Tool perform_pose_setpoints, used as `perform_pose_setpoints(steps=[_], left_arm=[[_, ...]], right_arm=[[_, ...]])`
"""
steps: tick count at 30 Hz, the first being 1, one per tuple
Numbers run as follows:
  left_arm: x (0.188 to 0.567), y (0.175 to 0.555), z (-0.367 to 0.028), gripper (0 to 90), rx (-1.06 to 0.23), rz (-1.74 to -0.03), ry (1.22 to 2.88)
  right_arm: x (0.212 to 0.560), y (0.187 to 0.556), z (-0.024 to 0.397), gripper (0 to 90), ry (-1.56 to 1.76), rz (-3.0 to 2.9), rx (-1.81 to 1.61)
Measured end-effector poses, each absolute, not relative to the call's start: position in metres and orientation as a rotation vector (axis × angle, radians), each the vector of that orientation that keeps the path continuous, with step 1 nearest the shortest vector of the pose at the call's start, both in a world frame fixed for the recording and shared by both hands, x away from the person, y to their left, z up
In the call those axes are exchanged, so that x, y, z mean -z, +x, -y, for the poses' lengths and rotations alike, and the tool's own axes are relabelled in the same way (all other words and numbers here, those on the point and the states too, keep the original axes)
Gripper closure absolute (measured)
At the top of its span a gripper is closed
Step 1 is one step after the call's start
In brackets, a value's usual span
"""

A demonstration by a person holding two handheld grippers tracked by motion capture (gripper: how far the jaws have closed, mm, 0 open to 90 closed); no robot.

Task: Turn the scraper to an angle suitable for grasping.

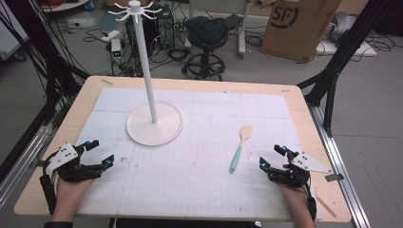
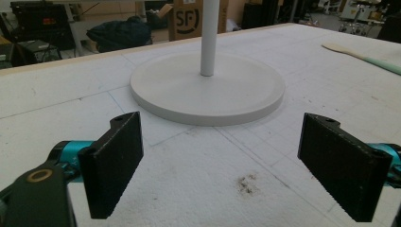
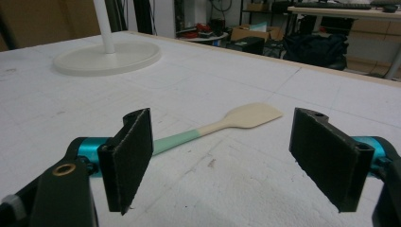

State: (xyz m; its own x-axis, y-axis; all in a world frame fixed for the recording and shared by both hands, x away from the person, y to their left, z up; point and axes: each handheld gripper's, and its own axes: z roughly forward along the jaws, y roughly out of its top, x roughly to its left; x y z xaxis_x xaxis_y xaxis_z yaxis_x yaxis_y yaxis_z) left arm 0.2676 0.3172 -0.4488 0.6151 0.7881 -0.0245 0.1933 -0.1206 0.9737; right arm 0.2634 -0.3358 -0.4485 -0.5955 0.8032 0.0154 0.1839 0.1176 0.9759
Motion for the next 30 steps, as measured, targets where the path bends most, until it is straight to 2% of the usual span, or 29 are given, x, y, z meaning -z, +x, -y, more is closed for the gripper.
perform_pose_setpoints(steps=[9, 11, 15, 20, 21, 23, 30], left_arm=[[0.449, 0.267, -0.318, 15.6, -0.622, -0.820, 1.642], [0.449, 0.267, -0.318, 15.7, -0.625, -0.817, 1.639], [0.449, 0.267, -0.318, 16.0, -0.626, -0.817, 1.636], [0.449, 0.266, -0.319, 16.0, -0.632, -0.818, 1.625], [0.449, 0.266, -0.319, 15.9, -0.631, -0.815, 1.624], [0.449, 0.265, -0.319, 15.9, -0.627, -0.804, 1.616], [0.450, 0.264, -0.320, 15.9, -0.625, -0.794, 1.605]], right_arm=[[0.448, 0.266, 0.338, 21.7, 0.960, -1.889, -1.534], [0.447, 0.267, 0.338, 29.7, 0.937, -1.925, -1.533], [0.443, 0.268, 0.337, 55.0, 0.865, -2.010, -1.530], [0.439, 0.272, 0.330, 77.4, 0.832, -2.134, -1.474], [0.440, 0.273, 0.325, 86.8, 0.824, -2.201, -1.451], [0.441, 0.274, 0.323, 89.6, 0.816, -2.229, -1.448], [0.443, 0.282, 0.299, 89.9, 0.745, -2.417, -1.330]])
